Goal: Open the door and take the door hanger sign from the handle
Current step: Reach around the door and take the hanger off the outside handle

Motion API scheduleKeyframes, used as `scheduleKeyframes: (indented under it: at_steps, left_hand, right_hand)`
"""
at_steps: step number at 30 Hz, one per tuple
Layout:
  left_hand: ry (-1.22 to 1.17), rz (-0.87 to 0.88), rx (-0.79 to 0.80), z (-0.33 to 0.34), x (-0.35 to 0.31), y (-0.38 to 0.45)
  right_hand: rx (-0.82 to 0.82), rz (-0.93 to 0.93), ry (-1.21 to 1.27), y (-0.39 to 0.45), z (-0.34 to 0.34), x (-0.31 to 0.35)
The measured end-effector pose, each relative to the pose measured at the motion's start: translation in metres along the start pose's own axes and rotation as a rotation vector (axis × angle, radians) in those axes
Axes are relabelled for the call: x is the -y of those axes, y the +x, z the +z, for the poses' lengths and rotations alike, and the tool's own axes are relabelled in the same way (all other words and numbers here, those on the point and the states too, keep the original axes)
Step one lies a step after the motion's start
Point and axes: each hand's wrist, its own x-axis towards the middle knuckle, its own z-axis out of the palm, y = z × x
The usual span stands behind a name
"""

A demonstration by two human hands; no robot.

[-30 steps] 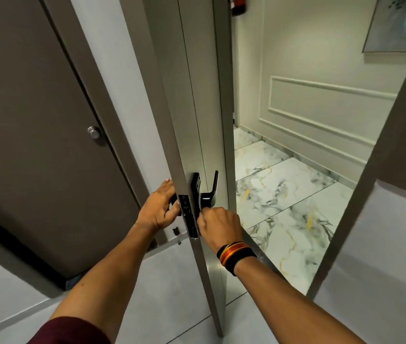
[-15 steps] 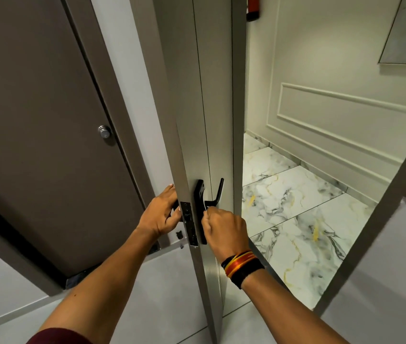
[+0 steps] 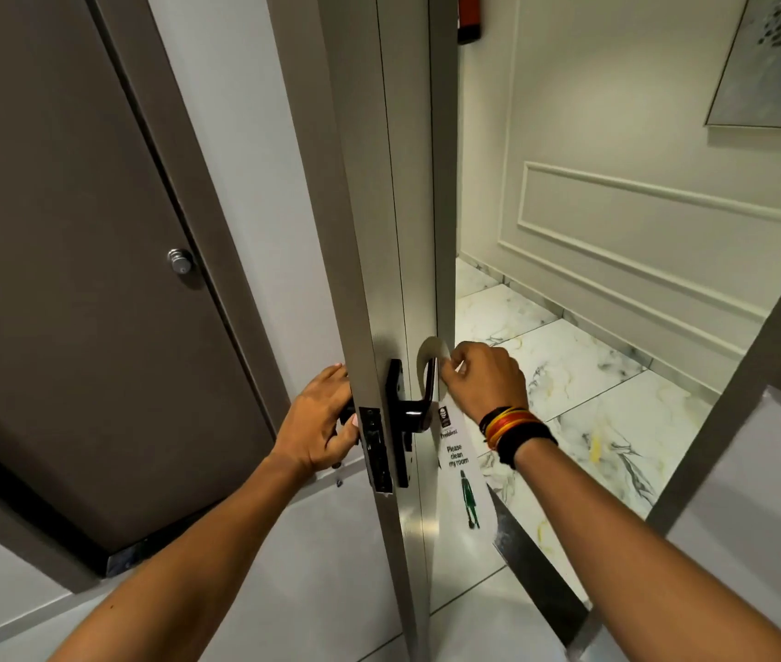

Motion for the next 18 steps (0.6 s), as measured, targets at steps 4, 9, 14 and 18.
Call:
scheduleKeyframes:
  at_steps: [4,9,14,18]
  left_hand:
    - [0.021,0.144,0.021,0.006,0.002,0.015]
    - [0.000,0.300,0.035,0.021,0.003,0.034]
    - [-0.097,0.361,0.075,0.048,0.007,0.054]
    - [-0.167,0.356,0.123,0.075,0.007,0.077]
  right_hand:
    - [0.020,0.032,-0.027,0.030,-0.005,-0.029]
    - [-0.067,0.089,-0.038,0.053,-0.034,-0.051]
    - [-0.240,0.083,-0.083,0.064,-0.083,-0.055]
    - [-0.346,0.016,-0.111,0.063,-0.122,-0.054]
